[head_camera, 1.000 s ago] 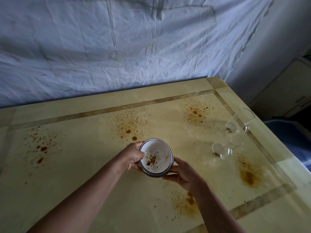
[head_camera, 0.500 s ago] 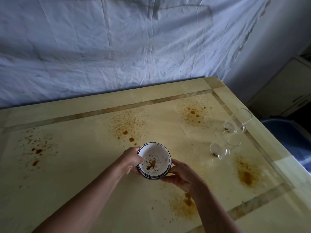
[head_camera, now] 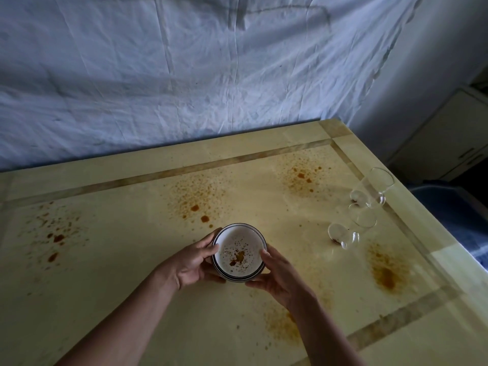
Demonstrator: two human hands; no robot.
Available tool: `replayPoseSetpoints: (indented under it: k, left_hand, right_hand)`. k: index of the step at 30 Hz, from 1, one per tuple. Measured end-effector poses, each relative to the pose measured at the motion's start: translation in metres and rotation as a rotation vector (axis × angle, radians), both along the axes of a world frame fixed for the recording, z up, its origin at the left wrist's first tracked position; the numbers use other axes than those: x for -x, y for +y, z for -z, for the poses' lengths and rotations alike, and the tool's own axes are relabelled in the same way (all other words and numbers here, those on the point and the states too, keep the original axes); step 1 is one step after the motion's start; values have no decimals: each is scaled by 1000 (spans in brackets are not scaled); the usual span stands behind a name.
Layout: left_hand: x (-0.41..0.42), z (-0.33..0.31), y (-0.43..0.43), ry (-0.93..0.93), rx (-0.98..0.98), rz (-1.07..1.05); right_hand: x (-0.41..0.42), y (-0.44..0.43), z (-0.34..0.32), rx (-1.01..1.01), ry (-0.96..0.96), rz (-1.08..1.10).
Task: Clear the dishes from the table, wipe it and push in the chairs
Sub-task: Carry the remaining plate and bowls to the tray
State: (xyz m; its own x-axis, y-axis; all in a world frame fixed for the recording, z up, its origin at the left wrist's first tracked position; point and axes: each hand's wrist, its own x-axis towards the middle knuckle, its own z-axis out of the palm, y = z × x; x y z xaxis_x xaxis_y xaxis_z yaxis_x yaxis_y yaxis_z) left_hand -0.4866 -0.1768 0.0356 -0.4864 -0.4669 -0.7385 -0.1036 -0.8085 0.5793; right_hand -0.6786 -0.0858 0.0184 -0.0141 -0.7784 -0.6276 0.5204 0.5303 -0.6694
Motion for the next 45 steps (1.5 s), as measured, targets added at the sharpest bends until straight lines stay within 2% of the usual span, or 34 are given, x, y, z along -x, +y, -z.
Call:
replayPoseSetpoints:
  k: [6, 16, 26, 34, 45]
  left_hand:
    - [-3, -10, 7, 117, 17, -26]
    - [-9, -64, 62, 153, 106, 147]
    - [-36, -88, 194, 161, 92, 487]
    - [-23, -116, 310, 209, 66, 780]
    - [-16, -122, 526, 277, -4, 1153]
  right_hand:
    - [2, 12, -15, 57, 5, 26]
    - [-30, 99, -72, 114, 108, 214]
    - [-113, 280, -99, 42, 166, 558]
    - [-151, 421, -120, 37, 161, 900]
    - [-236, 642, -129, -16, 255, 1372]
